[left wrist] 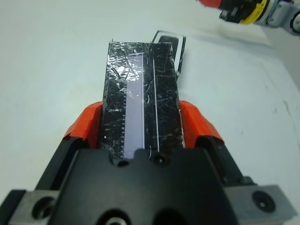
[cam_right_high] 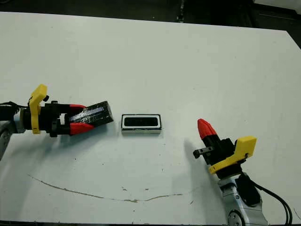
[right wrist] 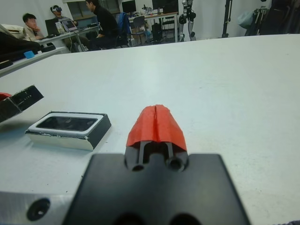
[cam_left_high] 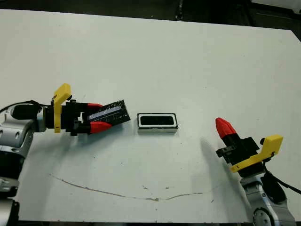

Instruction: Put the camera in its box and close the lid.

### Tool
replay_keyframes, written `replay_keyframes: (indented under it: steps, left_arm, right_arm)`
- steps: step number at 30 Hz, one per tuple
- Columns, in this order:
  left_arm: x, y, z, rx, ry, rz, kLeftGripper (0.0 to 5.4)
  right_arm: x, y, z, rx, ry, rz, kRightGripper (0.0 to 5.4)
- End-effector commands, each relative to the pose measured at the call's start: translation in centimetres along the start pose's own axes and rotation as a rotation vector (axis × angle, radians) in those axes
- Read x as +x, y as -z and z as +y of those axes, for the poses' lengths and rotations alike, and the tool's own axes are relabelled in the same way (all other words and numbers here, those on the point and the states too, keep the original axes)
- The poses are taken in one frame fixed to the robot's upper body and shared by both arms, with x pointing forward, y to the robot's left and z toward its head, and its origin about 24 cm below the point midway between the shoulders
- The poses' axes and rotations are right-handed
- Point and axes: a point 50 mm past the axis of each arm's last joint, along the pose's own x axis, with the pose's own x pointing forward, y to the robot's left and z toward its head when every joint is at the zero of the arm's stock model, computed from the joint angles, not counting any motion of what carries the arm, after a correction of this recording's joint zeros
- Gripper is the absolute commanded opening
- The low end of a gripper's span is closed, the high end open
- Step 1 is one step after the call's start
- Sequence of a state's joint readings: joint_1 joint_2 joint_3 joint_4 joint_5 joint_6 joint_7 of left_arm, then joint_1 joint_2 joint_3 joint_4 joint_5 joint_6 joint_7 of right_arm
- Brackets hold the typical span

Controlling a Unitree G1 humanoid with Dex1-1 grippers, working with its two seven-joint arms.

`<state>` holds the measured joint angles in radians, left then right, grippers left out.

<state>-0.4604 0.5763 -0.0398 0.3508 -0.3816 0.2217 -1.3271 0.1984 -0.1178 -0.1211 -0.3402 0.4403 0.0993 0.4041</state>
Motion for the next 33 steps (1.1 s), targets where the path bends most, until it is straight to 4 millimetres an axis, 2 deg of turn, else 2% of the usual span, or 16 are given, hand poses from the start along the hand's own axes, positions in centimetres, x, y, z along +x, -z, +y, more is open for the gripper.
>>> replay_keyframes:
  steps: [1,20,33]
  left_arm:
    - [0.7,0.5,-0.3,-0.033,0.021,-0.024,3.15]
    - [5.5,1.3,-1.0,-0.036,0.171,-0.038,3.15]
    - [8.2,1.3,-1.5,0.026,0.212,-0.043,3.15]
  right_arm:
    - [-0.1,0.0,-0.3,-0.005,0.006,0.02,0.0]
    - [-0.3,0.0,-0.2,-0.011,0.01,0.028,0.0]
    - [-0.3,0.0,0.0,0.003,0.024,0.043,0.0]
